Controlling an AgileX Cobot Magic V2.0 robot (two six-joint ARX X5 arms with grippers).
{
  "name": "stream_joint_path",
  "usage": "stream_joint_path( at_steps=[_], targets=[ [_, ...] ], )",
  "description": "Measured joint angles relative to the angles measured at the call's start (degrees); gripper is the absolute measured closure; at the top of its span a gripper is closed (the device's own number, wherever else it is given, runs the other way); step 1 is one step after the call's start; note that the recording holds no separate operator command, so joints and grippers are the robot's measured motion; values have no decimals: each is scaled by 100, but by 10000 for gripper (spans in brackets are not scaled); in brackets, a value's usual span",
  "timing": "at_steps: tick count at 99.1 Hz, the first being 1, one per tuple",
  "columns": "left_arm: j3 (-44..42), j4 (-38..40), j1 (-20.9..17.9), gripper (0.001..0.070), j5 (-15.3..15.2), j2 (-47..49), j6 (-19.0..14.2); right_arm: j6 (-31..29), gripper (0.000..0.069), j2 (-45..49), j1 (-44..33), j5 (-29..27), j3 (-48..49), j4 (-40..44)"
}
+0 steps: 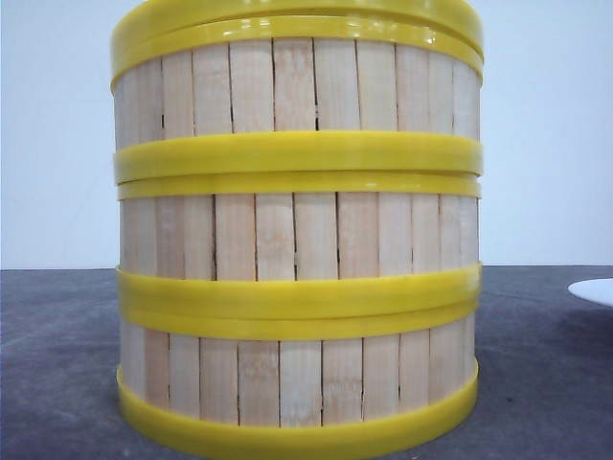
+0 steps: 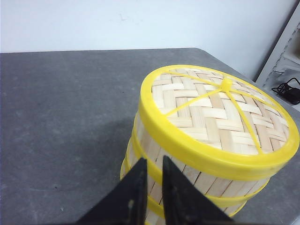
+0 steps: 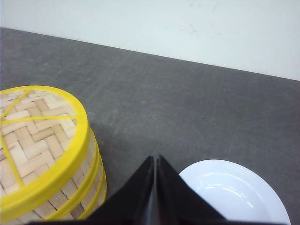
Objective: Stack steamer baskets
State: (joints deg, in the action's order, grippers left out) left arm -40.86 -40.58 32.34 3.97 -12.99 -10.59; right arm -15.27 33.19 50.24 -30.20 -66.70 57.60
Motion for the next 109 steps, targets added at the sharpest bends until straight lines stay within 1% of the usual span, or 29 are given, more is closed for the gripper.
stream_joint_path(
  at_steps=[34,45,61,75,86,93,103,109],
  targets=[
    [0,20,-2,678,-15,0,11,0,686,0,0,2,0,0],
    [0,234,-177,678,-131,9,177,0,686,0,0,2,0,0],
    [33,404,-675,678,-153,31,584,0,686,0,0,2,0,-2],
    [455,1093,-1309,678,-155,35,966,0,686,0,0,2,0,0],
    [1047,1641,-1773,678,-175,35,1139,0,686,0,0,2,0,-2],
    [1449,1950,-2026,678,-302,35,1161,0,686,0,0,2,0,0],
    [2024,2295,-2389,678,-610,90,1152,0,686,0,0,2,0,-2],
    [2312,2378,-2566,678,-776,184,1126,0,686,0,0,2,0,-2]
  ],
)
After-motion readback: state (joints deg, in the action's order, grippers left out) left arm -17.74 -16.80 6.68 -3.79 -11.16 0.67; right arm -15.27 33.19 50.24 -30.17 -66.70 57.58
